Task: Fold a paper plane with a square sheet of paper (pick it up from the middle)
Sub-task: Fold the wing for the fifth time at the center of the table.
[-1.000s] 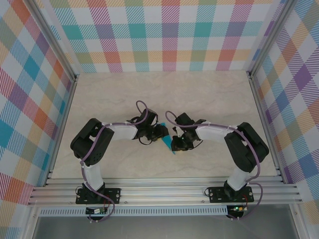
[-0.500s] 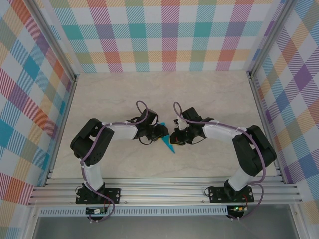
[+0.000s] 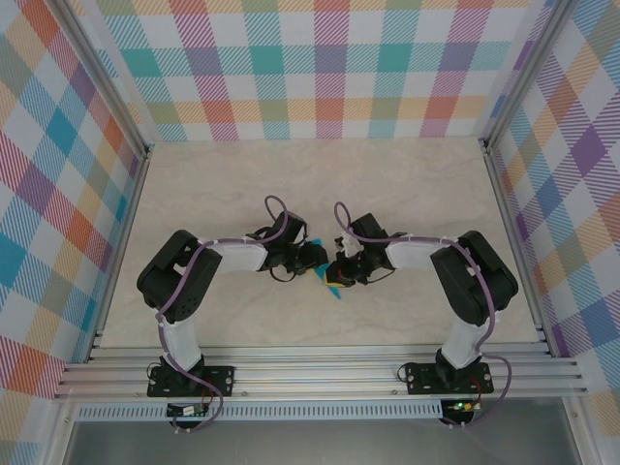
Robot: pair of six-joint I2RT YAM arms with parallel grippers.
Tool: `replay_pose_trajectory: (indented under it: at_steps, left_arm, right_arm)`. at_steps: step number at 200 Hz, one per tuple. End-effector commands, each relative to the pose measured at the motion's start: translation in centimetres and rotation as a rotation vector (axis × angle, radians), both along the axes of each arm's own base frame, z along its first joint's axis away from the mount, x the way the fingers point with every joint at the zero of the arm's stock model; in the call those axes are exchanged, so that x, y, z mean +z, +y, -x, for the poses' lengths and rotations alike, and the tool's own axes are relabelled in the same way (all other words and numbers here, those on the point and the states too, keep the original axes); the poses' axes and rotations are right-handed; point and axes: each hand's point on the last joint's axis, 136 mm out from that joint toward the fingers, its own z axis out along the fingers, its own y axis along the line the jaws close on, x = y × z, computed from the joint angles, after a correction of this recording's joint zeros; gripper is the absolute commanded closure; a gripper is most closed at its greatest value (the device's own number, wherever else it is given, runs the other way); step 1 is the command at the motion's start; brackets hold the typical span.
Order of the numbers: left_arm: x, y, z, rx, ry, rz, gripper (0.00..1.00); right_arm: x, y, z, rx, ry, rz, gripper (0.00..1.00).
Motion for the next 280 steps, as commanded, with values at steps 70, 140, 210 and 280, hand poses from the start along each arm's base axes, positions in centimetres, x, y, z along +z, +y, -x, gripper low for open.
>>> replay_pose_trajectory:
  at_steps: [70,140,210,280]
  left_arm:
    - [-2.5,1.2,1.1,0.003,0.064,-0.086,0.63]
    - [-3.0,1.4,1.2,0.014,0.077,-0.094,0.63]
    - [-2.9,1.5,1.2,0.015,0.077,-0.096,0.63]
    - [-2.9,1.4,1.2,0.012,0.078,-0.094,0.63]
  right_arm:
    - [-2.9,-1.6,3.1,0.032,0.106,0.019,0.96]
    - [-2.7,-2.2,4.2,0.055,0.114,0.034,0.95]
    - [-0.9,-2.6,4.2,0.071,0.072,0.047,0.96]
    - [-4.4,-5.2,5.8,0.049,0.135,0.203,0.96]
